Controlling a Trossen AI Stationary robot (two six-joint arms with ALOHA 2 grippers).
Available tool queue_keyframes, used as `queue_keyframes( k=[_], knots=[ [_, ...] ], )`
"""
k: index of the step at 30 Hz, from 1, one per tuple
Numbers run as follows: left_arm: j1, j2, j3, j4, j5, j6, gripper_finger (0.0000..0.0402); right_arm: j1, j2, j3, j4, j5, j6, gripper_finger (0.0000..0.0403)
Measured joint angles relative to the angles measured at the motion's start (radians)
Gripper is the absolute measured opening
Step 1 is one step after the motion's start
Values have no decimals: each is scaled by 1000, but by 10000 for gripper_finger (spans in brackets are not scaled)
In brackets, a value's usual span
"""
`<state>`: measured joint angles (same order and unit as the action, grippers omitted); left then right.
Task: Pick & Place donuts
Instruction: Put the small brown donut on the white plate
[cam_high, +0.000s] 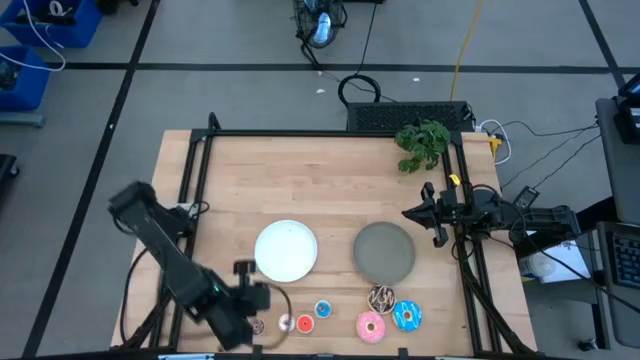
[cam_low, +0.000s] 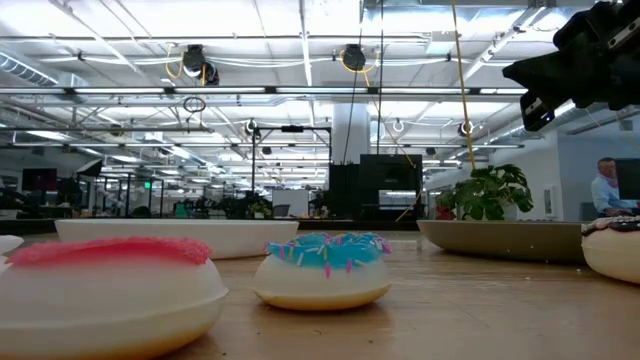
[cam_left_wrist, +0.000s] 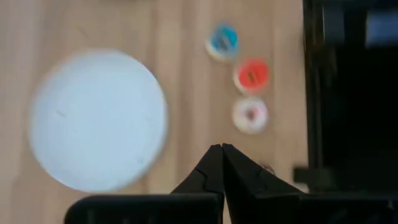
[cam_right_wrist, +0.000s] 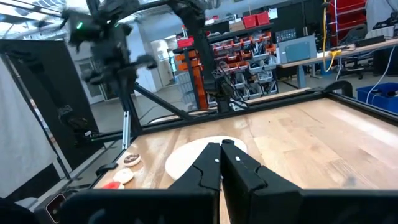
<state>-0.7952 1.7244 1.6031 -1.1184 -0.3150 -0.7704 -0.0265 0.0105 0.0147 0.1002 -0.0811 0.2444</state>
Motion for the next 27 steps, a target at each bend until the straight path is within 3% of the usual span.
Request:
queue_keyframes(
  k=[6,12,20,27],
  knots=[
    [-12,157,102,-18,112,-15,5,0,0,0,-2,1,-2,0],
    [-12,203,108,-17,160,-105,18,0,0,0,-21,45,-20,0],
    [-17,221,106,-21,180,-206,140,0,0,0,-24,55,-21,0],
    [-53,221,95,-39,127,-182,244,0,0,0,-5,58,-21,0]
  ],
)
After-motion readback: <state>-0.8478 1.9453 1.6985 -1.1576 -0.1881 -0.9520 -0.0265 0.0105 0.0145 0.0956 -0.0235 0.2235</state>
